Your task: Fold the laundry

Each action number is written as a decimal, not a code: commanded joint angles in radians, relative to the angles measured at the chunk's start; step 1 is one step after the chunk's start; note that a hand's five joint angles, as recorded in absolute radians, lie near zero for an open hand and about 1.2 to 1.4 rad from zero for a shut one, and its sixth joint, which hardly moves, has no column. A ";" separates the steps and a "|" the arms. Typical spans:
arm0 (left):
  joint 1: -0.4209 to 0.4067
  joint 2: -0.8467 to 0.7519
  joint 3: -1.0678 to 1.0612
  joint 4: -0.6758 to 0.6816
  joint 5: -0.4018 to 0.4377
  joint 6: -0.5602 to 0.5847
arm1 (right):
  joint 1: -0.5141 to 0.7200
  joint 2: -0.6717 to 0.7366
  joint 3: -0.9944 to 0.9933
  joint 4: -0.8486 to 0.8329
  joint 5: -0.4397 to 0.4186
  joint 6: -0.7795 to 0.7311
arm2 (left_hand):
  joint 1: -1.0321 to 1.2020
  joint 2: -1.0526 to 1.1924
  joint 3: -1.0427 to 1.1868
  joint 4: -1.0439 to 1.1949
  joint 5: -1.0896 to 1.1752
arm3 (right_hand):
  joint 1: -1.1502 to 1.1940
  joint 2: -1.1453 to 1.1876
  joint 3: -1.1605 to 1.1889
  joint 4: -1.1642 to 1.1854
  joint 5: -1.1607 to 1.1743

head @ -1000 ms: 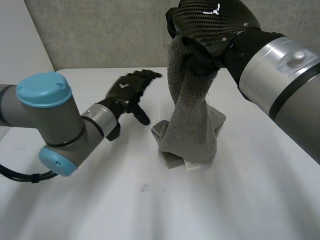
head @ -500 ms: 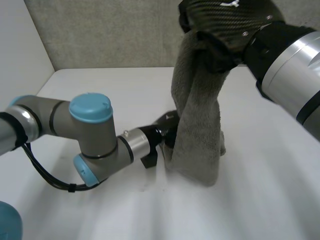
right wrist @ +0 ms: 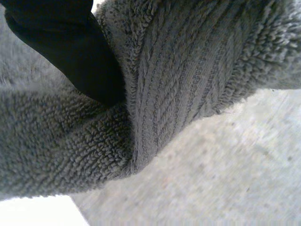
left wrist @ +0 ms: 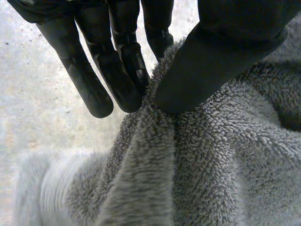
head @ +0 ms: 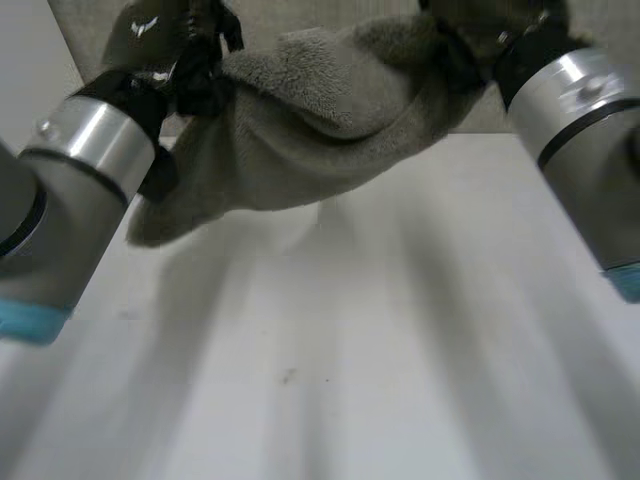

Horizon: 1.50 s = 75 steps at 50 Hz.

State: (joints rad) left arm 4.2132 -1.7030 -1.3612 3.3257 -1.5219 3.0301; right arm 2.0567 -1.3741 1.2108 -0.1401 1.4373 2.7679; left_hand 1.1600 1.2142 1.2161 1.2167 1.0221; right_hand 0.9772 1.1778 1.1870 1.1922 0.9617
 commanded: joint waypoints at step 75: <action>0.140 -0.141 -0.278 -0.301 0.098 0.231 | -0.078 -0.050 0.343 0.079 -0.109 -0.113 | -0.676 -0.731 -0.733 -0.733 -0.713 | 0.419 0.218 0.209 0.204 0.260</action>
State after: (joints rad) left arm 4.3631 -1.8932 -1.5923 3.0383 -1.4204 3.2645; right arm 1.9795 -1.4569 1.5601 -0.0554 1.3271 2.6571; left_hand 0.4451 0.4401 0.4408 0.4382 0.2633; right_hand 0.9772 1.1778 1.1873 1.1925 0.9617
